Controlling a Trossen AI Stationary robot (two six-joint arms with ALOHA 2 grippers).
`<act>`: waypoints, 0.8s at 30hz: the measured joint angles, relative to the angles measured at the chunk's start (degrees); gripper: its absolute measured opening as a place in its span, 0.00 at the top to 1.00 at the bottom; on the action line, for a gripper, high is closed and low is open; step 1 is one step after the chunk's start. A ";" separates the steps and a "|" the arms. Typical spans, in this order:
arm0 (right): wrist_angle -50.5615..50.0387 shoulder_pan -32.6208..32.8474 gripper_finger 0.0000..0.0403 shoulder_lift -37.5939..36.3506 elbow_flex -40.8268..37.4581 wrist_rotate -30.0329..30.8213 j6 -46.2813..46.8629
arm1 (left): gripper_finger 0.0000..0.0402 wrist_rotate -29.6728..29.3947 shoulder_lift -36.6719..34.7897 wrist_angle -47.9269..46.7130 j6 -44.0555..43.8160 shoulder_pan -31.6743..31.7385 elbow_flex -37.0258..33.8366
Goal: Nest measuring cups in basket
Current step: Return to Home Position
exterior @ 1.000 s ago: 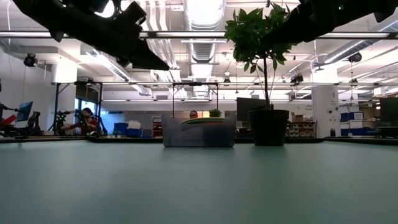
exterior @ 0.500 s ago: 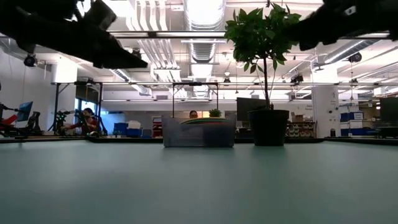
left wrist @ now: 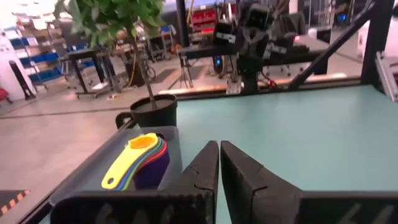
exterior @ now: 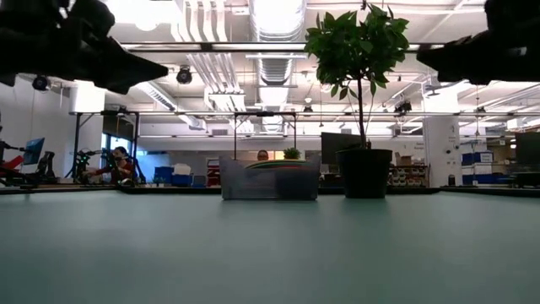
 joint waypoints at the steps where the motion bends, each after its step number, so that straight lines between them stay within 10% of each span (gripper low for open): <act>1: -0.86 -0.05 0.98 -1.69 -0.36 -0.05 -1.15 | 1.00 0.03 -1.37 0.05 0.08 0.00 -0.53; 24: -11.47 -0.11 0.98 -15.50 -0.41 1.81 -6.26 | 1.00 3.36 -34.51 -6.38 2.43 0.13 -6.50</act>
